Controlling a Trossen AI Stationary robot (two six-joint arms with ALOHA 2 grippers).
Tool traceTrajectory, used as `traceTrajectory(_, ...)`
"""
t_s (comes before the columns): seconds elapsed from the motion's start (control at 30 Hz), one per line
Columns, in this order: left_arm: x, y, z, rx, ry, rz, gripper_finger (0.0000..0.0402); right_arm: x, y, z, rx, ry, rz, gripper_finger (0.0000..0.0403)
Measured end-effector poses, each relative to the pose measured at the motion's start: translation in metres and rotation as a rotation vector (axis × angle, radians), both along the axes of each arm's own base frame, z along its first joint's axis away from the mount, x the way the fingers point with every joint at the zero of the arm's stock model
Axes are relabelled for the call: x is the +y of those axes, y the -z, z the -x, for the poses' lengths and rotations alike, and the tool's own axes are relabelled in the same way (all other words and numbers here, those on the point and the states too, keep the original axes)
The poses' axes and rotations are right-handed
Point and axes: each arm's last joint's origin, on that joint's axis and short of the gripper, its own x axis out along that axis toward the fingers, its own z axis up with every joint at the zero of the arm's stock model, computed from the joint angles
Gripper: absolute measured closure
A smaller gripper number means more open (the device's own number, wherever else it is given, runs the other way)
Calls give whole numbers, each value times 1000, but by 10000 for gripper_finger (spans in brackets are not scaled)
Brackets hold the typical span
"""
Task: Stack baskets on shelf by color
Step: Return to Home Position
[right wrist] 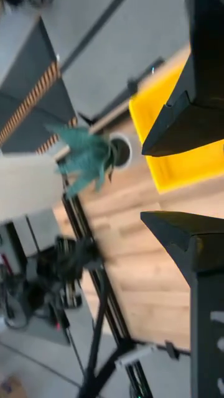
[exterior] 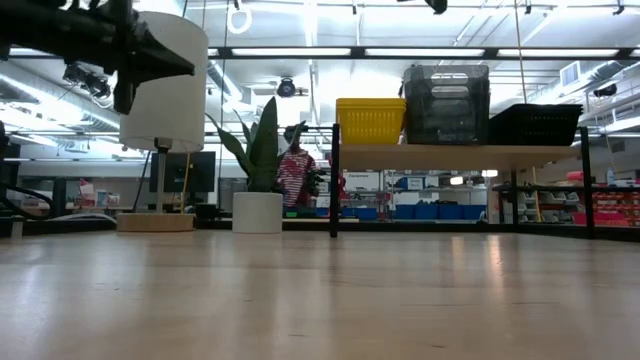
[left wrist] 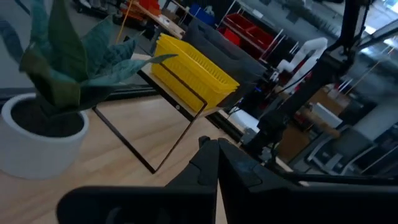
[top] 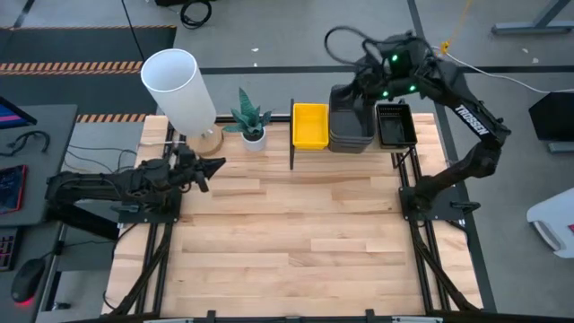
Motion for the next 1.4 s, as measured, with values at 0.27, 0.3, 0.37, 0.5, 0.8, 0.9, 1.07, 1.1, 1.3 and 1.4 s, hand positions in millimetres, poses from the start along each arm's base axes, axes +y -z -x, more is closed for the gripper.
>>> traceTrajectory(0.27, -1, 11, 12, -65, 27, 37, 397, 37, 36, -42, -19, -69, -78, 244)
traceTrajectory(0.3, -1, 12, 13, -69, 31, 37, 397, 42, 41, -47, -34, -75, -83, 244)
traceTrajectory(0.37, -2, 11, 15, -89, 39, 34, 395, 52, 50, -54, -71, -79, -89, 244)
traceTrajectory(0.5, -2, 8, 19, -111, 47, 12, 393, 72, 64, -59, -188, -90, -102, 244)
traceTrajectory(0.8, -4, 6, 22, -133, 106, -1, 393, 100, 108, -39, -448, -140, -196, 245)
traceTrajectory(0.9, -4, 6, 22, -137, 114, 9, 392, 104, 124, -21, -539, -114, -232, 245)
traceTrajectory(1.07, -4, 6, 22, -138, 116, 9, 395, 110, 148, 8, -638, -54, -282, 245)
traceTrajectory(1.1, -4, 6, 22, -138, 116, 9, 395, 111, 153, 14, -648, -51, -296, 245)
traceTrajectory(1.3, -4, 6, 21, -120, 114, -30, 381, 115, 171, 42, -711, -32, -341, 245)
traceTrajectory(1.4, -4, 6, 21, -107, 113, -60, 376, 117, 178, 52, -727, -26, -342, 245)
